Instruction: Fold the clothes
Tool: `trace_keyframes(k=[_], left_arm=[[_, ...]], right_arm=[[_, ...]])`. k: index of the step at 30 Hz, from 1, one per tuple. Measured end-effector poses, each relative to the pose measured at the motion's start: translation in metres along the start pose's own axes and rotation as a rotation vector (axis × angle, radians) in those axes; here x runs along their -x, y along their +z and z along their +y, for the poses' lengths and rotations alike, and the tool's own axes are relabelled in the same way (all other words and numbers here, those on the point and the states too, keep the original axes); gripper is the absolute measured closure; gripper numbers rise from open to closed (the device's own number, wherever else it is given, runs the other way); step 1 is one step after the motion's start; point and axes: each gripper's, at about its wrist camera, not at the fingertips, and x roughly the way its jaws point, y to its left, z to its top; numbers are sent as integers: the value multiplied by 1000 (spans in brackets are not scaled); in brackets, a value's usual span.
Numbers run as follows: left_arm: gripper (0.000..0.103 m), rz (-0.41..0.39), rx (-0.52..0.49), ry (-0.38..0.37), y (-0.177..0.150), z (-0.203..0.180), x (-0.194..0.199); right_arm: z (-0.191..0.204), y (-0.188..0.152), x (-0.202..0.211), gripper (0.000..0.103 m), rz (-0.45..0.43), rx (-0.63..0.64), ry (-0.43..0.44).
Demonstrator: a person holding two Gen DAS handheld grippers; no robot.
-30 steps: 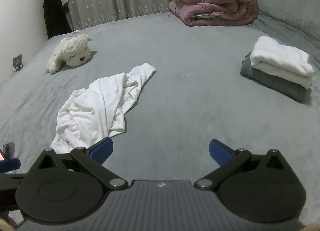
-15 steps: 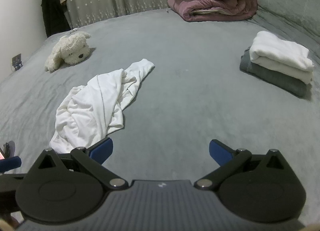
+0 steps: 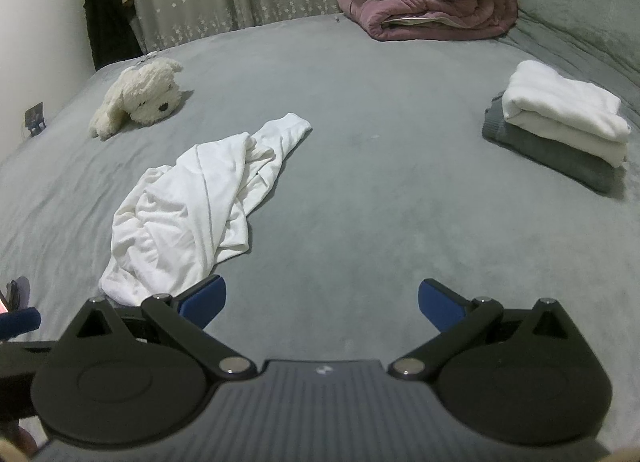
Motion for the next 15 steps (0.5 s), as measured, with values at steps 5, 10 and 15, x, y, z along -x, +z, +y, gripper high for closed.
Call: trace_keyframes(k=[5,10,15], left_arm=[[0,1,3,3,0,1,-1],[0,2,2,3,0,2,-1],[0,3,1,4,0,2,-1]], right_arm=[[1,0,-1,0,3,2,-1],[1,0,-1,0,4,3,-2],[1,0,-1,0,6,3,-3]])
